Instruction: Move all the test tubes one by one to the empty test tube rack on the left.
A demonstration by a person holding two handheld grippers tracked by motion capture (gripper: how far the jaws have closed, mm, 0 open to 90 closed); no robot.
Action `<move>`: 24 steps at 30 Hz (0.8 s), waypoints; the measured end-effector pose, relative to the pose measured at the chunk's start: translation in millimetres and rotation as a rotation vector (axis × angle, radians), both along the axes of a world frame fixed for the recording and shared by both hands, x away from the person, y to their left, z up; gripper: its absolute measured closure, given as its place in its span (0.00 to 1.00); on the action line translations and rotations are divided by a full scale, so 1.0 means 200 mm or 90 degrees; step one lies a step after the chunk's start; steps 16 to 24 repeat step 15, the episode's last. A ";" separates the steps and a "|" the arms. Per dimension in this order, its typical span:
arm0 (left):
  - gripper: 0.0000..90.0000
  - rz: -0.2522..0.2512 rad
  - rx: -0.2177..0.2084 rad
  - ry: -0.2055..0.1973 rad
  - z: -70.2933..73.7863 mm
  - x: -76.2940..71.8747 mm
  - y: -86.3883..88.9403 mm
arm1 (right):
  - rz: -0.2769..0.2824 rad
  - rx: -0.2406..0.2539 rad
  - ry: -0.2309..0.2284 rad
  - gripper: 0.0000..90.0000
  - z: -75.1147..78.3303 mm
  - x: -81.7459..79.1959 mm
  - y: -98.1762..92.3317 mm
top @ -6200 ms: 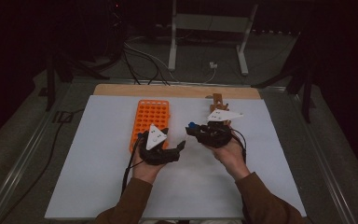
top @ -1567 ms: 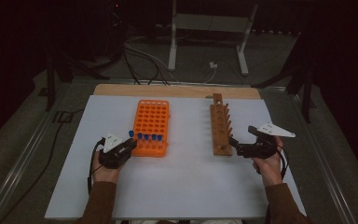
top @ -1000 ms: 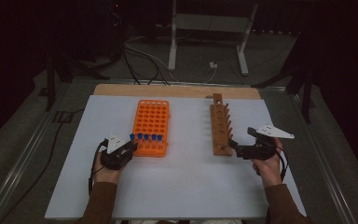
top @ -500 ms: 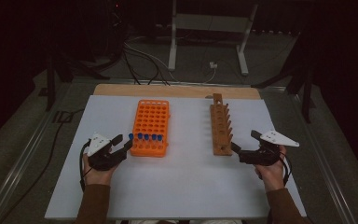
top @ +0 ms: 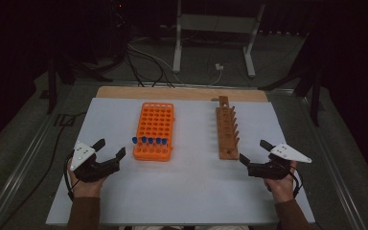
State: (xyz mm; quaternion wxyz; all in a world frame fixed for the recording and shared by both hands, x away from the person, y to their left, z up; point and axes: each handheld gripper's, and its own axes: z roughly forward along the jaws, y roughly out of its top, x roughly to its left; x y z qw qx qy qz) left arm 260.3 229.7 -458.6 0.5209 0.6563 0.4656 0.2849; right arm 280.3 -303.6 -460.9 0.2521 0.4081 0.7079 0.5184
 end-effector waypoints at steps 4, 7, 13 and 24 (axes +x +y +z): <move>0.09 0.008 -0.003 -0.007 0.01 -0.02 0.02 | -0.002 -0.003 -0.007 0.00 -0.01 -0.02 -0.01; 0.02 0.015 -0.005 -0.011 0.01 -0.02 0.03 | -0.006 0.005 -0.010 0.00 -0.02 -0.03 -0.02; 0.01 0.017 -0.013 -0.012 0.01 -0.02 0.03 | -0.004 0.004 -0.005 0.00 -0.04 -0.04 -0.02; 0.01 0.016 -0.014 -0.012 0.01 -0.01 0.02 | -0.003 0.000 -0.004 0.00 -0.05 -0.04 -0.01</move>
